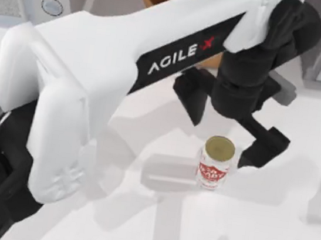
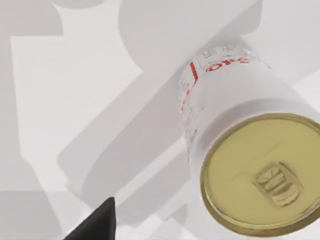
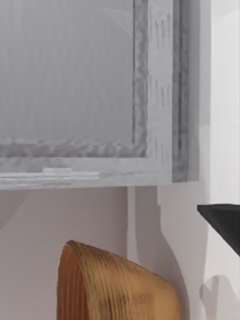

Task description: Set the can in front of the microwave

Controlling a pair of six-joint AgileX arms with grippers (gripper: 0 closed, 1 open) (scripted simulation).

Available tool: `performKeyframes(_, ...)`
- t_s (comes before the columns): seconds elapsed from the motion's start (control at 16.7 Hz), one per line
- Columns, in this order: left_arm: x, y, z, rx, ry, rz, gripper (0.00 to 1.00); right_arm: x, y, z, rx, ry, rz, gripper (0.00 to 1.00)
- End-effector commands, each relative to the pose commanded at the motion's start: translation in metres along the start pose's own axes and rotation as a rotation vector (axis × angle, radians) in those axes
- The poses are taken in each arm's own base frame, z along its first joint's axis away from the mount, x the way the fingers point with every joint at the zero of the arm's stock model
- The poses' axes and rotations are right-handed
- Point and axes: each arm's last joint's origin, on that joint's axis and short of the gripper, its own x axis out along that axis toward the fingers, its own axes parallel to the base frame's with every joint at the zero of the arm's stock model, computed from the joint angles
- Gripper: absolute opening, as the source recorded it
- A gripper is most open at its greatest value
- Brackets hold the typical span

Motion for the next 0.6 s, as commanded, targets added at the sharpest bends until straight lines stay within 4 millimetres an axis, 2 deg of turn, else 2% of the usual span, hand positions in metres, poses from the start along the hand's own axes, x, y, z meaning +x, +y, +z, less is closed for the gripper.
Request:
performKeyframes(0.42, -0.0032, 0.0008, 0.0016, -0.003, -0.018, 0.005, 1.00, 0.0000, 0.0000, 0.0000, 0.000, 0.000, 0.000, 1.00)
performKeyframes(0.6, 0.0050, -0.0001, 0.0027, 0.001, -0.018, 0.007, 1.00, 0.0000, 0.0000, 0.0000, 0.000, 0.000, 0.000, 1.00)
